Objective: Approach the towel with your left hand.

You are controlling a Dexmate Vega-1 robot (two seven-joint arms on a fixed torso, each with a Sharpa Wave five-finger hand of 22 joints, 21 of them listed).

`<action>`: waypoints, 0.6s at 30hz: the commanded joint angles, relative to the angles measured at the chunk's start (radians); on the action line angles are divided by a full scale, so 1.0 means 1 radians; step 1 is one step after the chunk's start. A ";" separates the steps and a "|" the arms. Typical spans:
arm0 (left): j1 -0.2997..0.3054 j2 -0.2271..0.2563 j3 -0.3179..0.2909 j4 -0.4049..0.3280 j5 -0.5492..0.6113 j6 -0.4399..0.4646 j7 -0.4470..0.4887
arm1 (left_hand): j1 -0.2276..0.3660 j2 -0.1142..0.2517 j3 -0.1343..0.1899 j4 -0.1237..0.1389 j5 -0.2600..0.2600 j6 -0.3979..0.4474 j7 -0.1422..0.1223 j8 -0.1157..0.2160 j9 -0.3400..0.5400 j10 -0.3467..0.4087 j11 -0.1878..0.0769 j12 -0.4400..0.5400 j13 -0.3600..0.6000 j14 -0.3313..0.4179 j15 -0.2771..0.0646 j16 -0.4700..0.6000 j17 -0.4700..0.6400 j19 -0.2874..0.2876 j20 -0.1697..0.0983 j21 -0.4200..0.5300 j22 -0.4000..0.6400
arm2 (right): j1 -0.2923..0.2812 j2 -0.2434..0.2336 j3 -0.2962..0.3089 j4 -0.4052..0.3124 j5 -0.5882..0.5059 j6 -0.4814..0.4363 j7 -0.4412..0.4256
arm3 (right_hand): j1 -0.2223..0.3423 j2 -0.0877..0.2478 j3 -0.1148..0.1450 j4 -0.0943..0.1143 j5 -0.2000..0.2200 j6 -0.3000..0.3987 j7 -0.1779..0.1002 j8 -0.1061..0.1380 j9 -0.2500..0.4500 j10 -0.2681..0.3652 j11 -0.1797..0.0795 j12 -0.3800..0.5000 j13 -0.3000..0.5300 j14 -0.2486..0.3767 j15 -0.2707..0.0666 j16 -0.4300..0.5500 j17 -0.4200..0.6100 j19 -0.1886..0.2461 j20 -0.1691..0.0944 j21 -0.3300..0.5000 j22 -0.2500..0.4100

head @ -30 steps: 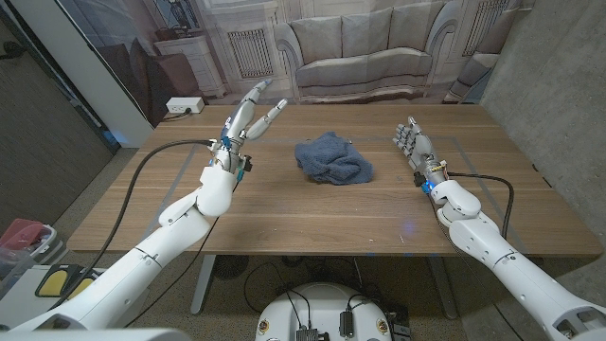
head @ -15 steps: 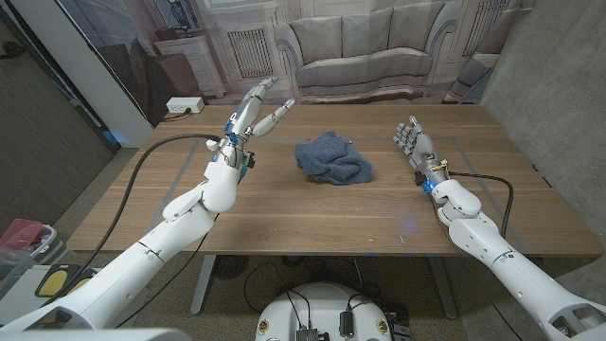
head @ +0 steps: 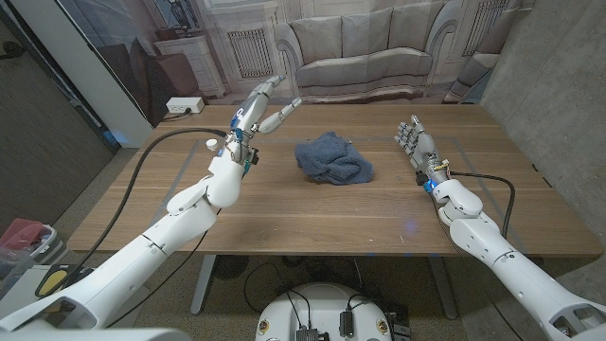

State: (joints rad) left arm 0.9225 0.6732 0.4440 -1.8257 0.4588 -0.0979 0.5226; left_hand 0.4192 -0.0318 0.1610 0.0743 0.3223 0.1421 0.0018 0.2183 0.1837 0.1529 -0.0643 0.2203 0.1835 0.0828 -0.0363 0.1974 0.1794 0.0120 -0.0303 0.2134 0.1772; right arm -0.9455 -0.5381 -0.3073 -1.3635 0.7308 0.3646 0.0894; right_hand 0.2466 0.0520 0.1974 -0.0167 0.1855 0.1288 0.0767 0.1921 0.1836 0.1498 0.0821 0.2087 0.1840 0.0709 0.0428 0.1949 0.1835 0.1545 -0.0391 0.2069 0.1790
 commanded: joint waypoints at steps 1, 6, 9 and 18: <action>-0.038 0.004 0.036 0.017 0.015 0.013 -0.024 | 0.010 0.002 -0.002 -0.005 0.010 0.009 0.001 -0.004 0.003 0.012 -0.002 -0.005 0.004 0.012 -0.021 0.000 0.004 0.006 -0.037 -0.003 0.002 | 0.003 -0.002 0.000 0.003 0.001 -0.005 0.003 | 0.003 0.002 -0.004 0.002 0.004 0.010 -0.001 0.005 0.005 0.007 0.000 0.006 0.001 0.003 0.000 -0.005 0.004 0.008 -0.009 -0.003 0.004; -0.048 0.006 0.049 0.021 0.024 0.019 -0.034 | 0.011 0.002 -0.003 -0.005 0.010 0.011 0.000 -0.005 0.003 0.013 -0.001 -0.006 0.004 0.014 -0.020 -0.001 0.004 0.006 -0.036 -0.004 0.002 | 0.008 0.001 -0.003 0.009 0.000 -0.006 0.007 | 0.003 0.002 -0.004 0.001 0.004 0.011 -0.001 0.006 0.005 0.009 -0.001 0.007 0.001 0.004 0.001 -0.005 0.004 0.008 -0.009 -0.003 0.004; -0.053 0.006 0.053 0.025 0.020 0.017 -0.039 | 0.012 0.003 -0.004 -0.005 0.011 0.012 -0.001 -0.005 0.003 0.015 0.000 -0.005 0.004 0.015 -0.020 -0.001 0.004 0.007 -0.036 -0.004 0.002 | 0.009 0.002 -0.005 0.008 0.003 -0.011 0.007 | 0.003 0.003 -0.004 0.001 0.004 0.012 -0.001 0.006 0.005 0.009 0.000 0.007 0.001 0.005 0.001 -0.005 0.004 0.009 -0.009 -0.003 0.004; -0.059 0.012 0.065 0.016 0.040 0.033 -0.045 | 0.014 0.003 -0.005 -0.006 0.012 0.017 -0.007 -0.004 0.003 0.022 -0.005 -0.004 0.005 0.021 -0.023 0.001 0.004 0.007 -0.036 -0.005 0.002 | 0.017 0.006 -0.009 0.016 0.002 -0.008 0.015 | 0.003 0.003 -0.004 0.001 0.004 0.015 -0.001 0.007 0.005 0.010 -0.002 0.007 0.001 0.006 0.001 -0.004 0.004 0.010 -0.009 -0.003 0.004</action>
State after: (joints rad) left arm 0.8782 0.6789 0.4896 -1.8061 0.4789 -0.0817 0.4910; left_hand 0.4312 -0.0331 0.1572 0.0705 0.3300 0.1493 -0.0054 0.2142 0.1837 0.1655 -0.0659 0.2203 0.1835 0.0937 -0.0361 0.1974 0.1793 0.0119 -0.0303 0.2134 0.1772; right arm -0.9371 -0.5362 -0.3108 -1.3554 0.7321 0.3584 0.0964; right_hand 0.2467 0.0518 0.1975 -0.0166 0.1855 0.1342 0.0712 0.1921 0.1836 0.1498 0.0821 0.2087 0.1840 0.0708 0.0428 0.1949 0.1835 0.1544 -0.0390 0.2069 0.1790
